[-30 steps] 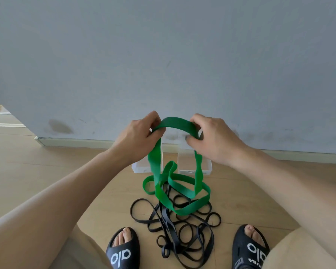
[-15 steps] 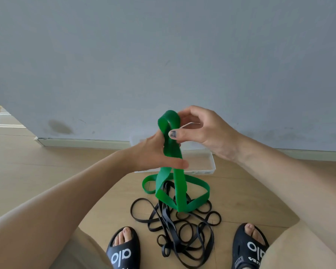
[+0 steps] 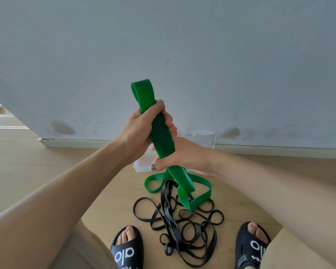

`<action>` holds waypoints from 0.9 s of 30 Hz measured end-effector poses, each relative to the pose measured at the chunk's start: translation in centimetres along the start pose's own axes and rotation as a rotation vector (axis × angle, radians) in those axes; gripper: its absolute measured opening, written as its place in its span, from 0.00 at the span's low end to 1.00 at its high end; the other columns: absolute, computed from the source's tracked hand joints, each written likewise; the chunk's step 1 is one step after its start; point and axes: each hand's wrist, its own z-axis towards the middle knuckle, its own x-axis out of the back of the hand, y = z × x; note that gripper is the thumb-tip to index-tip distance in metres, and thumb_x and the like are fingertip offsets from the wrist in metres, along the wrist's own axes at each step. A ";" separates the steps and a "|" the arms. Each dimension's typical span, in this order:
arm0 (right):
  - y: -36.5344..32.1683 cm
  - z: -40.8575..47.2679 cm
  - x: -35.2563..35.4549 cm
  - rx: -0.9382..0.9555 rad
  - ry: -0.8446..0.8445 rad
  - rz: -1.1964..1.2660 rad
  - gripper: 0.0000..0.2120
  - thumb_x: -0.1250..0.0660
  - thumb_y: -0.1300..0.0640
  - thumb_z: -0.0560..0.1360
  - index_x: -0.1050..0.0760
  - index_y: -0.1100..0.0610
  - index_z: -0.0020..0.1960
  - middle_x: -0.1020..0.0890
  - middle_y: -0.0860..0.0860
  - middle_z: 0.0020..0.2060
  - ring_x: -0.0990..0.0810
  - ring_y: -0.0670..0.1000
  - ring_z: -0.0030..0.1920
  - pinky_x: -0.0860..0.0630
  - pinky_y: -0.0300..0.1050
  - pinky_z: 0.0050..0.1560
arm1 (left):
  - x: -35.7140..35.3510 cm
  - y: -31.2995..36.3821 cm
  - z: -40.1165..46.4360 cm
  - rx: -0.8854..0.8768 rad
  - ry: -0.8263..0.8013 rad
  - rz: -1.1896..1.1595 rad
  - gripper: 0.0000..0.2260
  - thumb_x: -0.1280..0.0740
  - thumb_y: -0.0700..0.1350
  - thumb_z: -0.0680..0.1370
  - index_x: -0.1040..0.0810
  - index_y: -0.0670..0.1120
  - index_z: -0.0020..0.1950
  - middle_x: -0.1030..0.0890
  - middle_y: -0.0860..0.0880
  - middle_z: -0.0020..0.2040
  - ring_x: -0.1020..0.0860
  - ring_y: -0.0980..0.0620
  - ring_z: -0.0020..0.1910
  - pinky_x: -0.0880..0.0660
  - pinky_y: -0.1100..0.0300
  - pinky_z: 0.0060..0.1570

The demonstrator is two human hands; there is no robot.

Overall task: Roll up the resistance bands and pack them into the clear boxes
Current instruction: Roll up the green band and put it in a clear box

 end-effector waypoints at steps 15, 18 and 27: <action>-1.3 -0.1 -0.2 0.112 0.274 -0.105 0.14 0.26 0.64 0.71 0.26 0.57 0.52 0.19 0.50 0.39 0.20 0.49 0.26 0.23 0.45 0.31 | 8.4 1.1 2.4 0.047 0.523 -0.081 0.13 0.27 0.47 0.80 0.24 0.42 0.58 0.15 0.45 0.48 0.14 0.48 0.44 0.17 0.54 0.51; -2.2 -1.1 -0.5 0.134 0.240 -0.102 0.12 0.27 0.64 0.71 0.25 0.57 0.52 0.21 0.50 0.39 0.23 0.49 0.26 0.26 0.43 0.29 | 11.0 -0.1 2.3 0.254 0.507 0.201 0.33 0.22 0.50 0.75 0.32 0.41 0.74 0.19 0.44 0.61 0.17 0.47 0.57 0.21 0.49 0.64; -3.1 -2.2 0.3 0.122 0.207 -0.014 0.10 0.29 0.67 0.71 0.23 0.61 0.51 0.22 0.48 0.30 0.25 0.52 0.26 0.28 0.41 0.27 | 6.7 0.5 -2.6 0.079 -0.362 0.731 0.26 0.27 0.58 0.70 0.23 0.54 0.68 0.18 0.58 0.63 0.23 0.60 0.66 0.28 0.59 0.67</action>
